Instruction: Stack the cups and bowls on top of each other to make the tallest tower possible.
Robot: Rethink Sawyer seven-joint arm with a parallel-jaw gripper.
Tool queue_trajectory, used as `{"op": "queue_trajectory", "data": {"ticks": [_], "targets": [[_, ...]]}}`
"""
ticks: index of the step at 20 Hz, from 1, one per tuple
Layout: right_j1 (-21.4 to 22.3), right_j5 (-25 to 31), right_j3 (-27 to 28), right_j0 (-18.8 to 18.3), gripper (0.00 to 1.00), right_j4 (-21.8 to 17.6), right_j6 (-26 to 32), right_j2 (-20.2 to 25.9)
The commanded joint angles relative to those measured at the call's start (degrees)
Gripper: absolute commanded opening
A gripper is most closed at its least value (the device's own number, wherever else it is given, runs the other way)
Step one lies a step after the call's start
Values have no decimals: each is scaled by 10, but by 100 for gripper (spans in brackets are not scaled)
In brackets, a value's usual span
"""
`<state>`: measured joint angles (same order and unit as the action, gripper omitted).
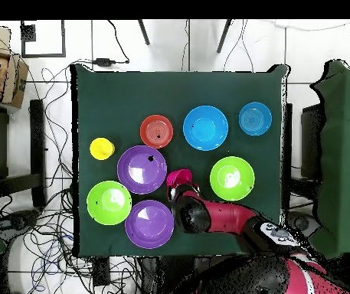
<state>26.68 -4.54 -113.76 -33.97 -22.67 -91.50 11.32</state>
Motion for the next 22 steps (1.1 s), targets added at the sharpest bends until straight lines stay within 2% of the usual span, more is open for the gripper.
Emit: {"op": "queue_trajectory", "data": {"ticks": [1, 5, 18, 22], "targets": [[64, 28, -25, 35, 100, 8, -83, 11], [93, 42, -41, 45, 100, 19, -90, 9], [120, 70, -45, 47, 100, 35, -83, 17], [122, 58, -58, 46, 100, 31, -85, 14]]}}
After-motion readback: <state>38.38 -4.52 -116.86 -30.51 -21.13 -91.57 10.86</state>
